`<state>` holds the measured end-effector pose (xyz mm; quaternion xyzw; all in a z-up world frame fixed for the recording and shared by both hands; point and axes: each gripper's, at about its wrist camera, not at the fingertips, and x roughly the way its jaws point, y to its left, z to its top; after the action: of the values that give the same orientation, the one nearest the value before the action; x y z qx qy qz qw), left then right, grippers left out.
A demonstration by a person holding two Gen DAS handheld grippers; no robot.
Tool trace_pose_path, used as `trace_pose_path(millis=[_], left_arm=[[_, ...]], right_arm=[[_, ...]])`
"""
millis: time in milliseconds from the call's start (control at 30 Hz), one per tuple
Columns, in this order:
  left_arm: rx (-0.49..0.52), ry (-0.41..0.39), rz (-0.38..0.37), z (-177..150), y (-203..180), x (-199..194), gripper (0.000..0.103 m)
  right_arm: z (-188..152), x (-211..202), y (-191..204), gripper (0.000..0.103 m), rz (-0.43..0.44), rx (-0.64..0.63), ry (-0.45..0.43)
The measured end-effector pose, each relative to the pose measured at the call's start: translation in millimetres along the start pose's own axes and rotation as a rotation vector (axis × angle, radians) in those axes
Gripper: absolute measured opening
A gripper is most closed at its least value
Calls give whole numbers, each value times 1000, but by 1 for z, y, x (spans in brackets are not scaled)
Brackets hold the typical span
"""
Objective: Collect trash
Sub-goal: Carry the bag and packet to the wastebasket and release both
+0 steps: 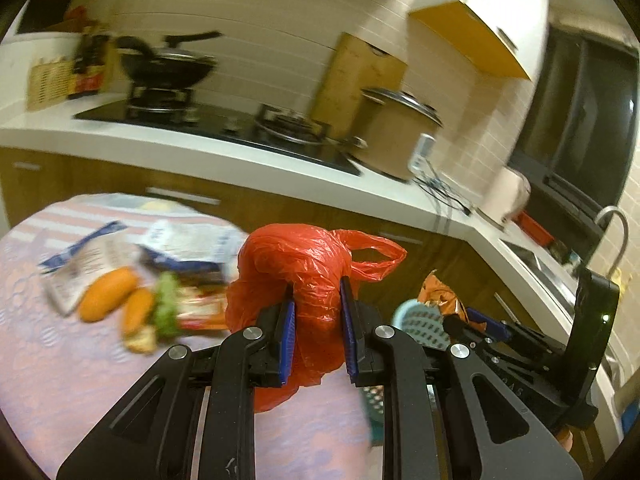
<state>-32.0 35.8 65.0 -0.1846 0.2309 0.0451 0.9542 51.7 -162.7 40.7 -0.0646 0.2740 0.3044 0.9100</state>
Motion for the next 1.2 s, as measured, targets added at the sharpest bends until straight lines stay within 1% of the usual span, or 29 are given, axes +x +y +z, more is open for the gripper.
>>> trace_pose_path(millis=[133, 300, 433, 567, 700, 833, 933, 1033, 1100, 1133, 1167, 1200], left_arm=[[67, 35, -58, 1, -45, 30, 18], [150, 96, -134, -7, -103, 70, 18], [152, 172, -203, -17, -134, 107, 18], [172, 224, -237, -30, -158, 138, 18], [179, 287, -266, -46, -172, 170, 18], [185, 339, -278, -61, -181, 194, 18], [189, 367, -281, -65, -185, 207, 20], [189, 395, -276, -69, -186, 219, 27], [188, 406, -274, -71, -184, 224, 33], [189, 412, -273, -71, -183, 225, 35], [190, 420, -271, -73, -182, 227, 41], [187, 427, -273, -74, -181, 228, 48]], right_arm=[[-7, -8, -49, 33, -87, 69, 1], [-22, -9, -106, 33, -161, 173, 16], [-41, -5, -151, 33, -216, 264, 51], [-61, 7, -188, 33, -246, 354, 104], [-79, 18, -210, 33, -261, 407, 147], [-86, 26, -217, 36, -277, 411, 179], [-89, 32, -221, 37, -283, 419, 206], [-92, 38, -224, 41, -290, 436, 230], [-96, 41, -229, 43, -292, 446, 243], [-97, 43, -230, 48, -292, 450, 249], [-99, 44, -231, 52, -291, 457, 257], [-99, 45, -232, 54, -290, 462, 261]])
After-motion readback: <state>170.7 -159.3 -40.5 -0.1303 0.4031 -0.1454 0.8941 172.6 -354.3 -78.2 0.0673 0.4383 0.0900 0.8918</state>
